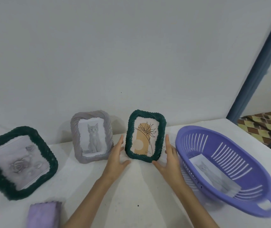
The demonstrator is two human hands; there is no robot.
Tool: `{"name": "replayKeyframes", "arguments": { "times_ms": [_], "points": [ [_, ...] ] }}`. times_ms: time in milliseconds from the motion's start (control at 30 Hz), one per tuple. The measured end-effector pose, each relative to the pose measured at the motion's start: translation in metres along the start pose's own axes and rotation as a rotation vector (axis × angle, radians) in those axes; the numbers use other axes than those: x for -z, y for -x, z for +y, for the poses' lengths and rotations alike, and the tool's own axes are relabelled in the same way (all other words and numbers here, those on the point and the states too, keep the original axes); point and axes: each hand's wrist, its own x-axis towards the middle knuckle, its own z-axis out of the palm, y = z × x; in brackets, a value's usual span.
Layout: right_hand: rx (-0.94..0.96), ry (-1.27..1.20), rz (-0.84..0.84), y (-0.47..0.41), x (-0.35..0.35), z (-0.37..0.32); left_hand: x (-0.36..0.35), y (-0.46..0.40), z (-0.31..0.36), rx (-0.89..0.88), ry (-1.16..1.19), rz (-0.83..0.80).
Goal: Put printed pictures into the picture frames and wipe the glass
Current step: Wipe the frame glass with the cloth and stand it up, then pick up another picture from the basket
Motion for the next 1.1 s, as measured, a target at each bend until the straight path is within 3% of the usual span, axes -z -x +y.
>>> {"name": "replayKeyframes", "arguments": {
  "times_ms": [133, 267, 333, 400, 500, 600, 733, 867, 1100],
  "points": [
    [0.023, 0.029, -0.014, 0.018, 0.015, -0.024, -0.008, 0.027, 0.007, -0.115, -0.093, 0.159],
    [0.104, 0.094, 0.041, 0.026, 0.056, -0.036, -0.033, 0.043, 0.027, -0.194, -0.061, 0.041],
    [0.058, 0.214, 0.083, 0.029, 0.088, -0.030, -0.052, 0.047, 0.034, -0.180, -0.033, -0.055],
    [-0.085, 0.477, 0.181, 0.035, 0.126, -0.016, -0.072, 0.048, 0.041, -0.137, -0.038, -0.145],
    [-0.511, 0.714, 0.223, 0.049, 0.181, 0.007, -0.099, 0.045, 0.050, -0.089, -0.050, -0.239],
    [-0.775, 0.580, 0.122, 0.055, 0.209, 0.028, -0.120, 0.036, 0.049, -0.016, -0.097, -0.309],
    [-0.766, 0.484, 0.158, 0.052, 0.216, 0.041, -0.138, 0.022, 0.046, 0.104, -0.192, -0.393],
    [-0.765, 0.474, 0.251, 0.048, 0.228, 0.054, -0.148, 0.018, 0.044, 0.023, -0.451, -0.423],
    [-0.750, 0.412, 0.262, 0.039, 0.240, 0.065, -0.159, 0.017, 0.041, -0.004, -0.519, -0.404]
  ]
}}
